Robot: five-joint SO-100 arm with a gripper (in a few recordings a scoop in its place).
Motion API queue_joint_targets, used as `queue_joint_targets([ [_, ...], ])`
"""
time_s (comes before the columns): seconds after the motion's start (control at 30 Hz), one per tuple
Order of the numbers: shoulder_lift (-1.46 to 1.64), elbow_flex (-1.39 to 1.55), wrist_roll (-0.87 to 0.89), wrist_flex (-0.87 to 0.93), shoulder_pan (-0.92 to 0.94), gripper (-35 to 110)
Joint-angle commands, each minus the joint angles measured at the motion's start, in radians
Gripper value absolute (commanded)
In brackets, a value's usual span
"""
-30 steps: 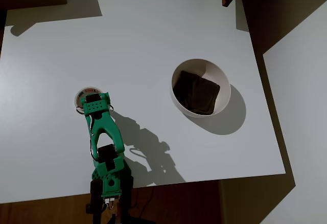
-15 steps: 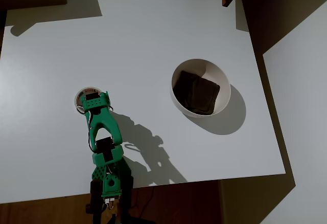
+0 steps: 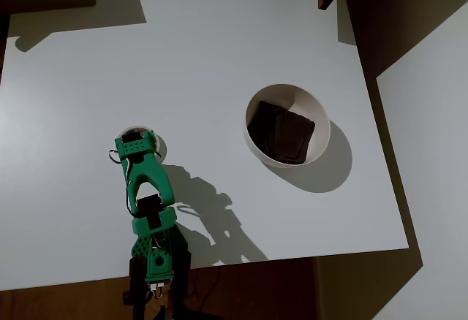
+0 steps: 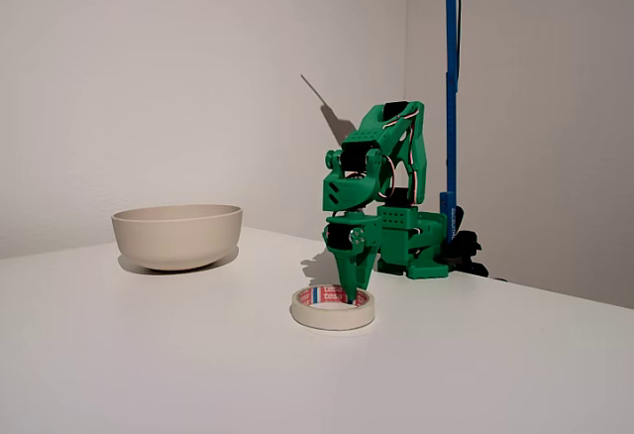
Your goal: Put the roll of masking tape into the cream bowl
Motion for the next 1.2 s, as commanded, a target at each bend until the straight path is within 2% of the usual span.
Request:
queue_joint_targets([
  [0.0,0.035,-0.038,0.012,0.006,-0.021,-8],
  [0.27,0.147,0.014,0.003,-0.017,-0.032,-8],
  [0.63,0.741,-0.02,-0.029,0.285,-0.003,-8],
  [1.17,1.075,-0.035,-0.086,0.327,0.201,-8],
])
